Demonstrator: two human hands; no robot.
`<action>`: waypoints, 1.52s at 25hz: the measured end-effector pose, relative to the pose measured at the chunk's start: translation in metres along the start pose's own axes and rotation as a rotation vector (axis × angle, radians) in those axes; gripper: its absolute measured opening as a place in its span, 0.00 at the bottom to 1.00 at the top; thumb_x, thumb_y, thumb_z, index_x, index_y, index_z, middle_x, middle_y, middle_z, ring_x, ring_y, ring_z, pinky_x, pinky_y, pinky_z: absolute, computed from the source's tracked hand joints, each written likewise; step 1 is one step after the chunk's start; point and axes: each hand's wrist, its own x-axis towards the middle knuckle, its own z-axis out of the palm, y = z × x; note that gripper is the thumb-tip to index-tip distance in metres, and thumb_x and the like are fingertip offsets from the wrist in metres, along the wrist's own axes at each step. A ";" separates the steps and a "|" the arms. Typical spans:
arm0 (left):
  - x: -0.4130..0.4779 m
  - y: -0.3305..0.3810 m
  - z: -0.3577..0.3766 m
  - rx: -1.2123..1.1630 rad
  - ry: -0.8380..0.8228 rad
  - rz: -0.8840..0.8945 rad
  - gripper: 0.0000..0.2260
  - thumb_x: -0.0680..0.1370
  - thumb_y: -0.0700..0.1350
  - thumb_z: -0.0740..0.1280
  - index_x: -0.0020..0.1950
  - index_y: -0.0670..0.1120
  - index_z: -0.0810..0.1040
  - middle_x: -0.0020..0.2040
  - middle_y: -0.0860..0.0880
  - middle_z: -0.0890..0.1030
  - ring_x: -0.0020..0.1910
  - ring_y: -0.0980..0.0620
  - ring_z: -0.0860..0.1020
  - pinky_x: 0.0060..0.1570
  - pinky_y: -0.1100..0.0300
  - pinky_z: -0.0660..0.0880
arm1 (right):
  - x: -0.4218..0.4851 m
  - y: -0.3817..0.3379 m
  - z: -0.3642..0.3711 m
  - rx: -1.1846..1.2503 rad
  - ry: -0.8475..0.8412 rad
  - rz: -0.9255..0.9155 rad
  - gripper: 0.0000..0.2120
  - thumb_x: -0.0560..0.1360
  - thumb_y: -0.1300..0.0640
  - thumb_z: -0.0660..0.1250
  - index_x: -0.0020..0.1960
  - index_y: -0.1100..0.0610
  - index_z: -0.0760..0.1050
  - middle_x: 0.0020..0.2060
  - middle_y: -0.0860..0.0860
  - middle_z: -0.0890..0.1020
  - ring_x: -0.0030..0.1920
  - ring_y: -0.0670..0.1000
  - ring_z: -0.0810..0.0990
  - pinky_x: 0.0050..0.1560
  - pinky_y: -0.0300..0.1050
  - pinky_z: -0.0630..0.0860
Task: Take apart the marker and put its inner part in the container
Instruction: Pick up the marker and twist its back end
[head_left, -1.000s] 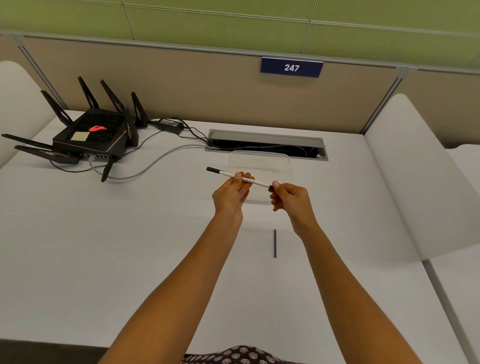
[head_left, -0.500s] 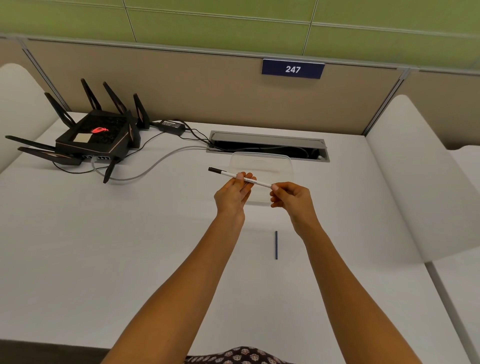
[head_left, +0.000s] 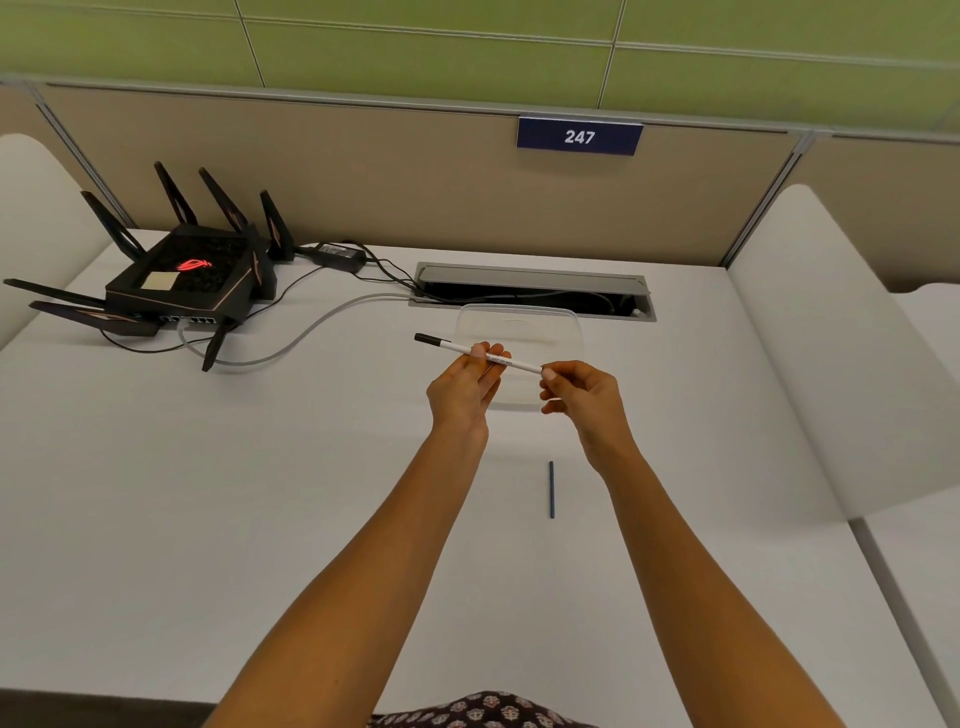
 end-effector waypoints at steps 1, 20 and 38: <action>0.000 0.000 0.000 0.001 0.002 0.000 0.13 0.79 0.44 0.67 0.60 0.38 0.80 0.51 0.44 0.85 0.49 0.49 0.84 0.47 0.61 0.79 | 0.000 -0.001 0.000 0.005 0.005 -0.009 0.04 0.76 0.58 0.69 0.45 0.50 0.81 0.39 0.52 0.84 0.40 0.53 0.83 0.37 0.38 0.81; 0.001 0.002 0.002 -0.012 -0.026 0.016 0.12 0.79 0.45 0.66 0.58 0.40 0.80 0.49 0.45 0.85 0.50 0.49 0.84 0.52 0.57 0.78 | -0.002 -0.006 0.002 -0.074 0.031 0.026 0.10 0.77 0.50 0.66 0.44 0.55 0.82 0.36 0.52 0.84 0.34 0.49 0.82 0.34 0.38 0.80; -0.001 0.007 0.013 -0.020 0.027 -0.016 0.08 0.78 0.43 0.67 0.54 0.40 0.81 0.45 0.46 0.86 0.45 0.49 0.85 0.46 0.60 0.80 | 0.000 -0.008 0.009 -0.083 0.073 -0.074 0.05 0.77 0.55 0.68 0.43 0.51 0.81 0.32 0.50 0.83 0.31 0.46 0.80 0.33 0.38 0.80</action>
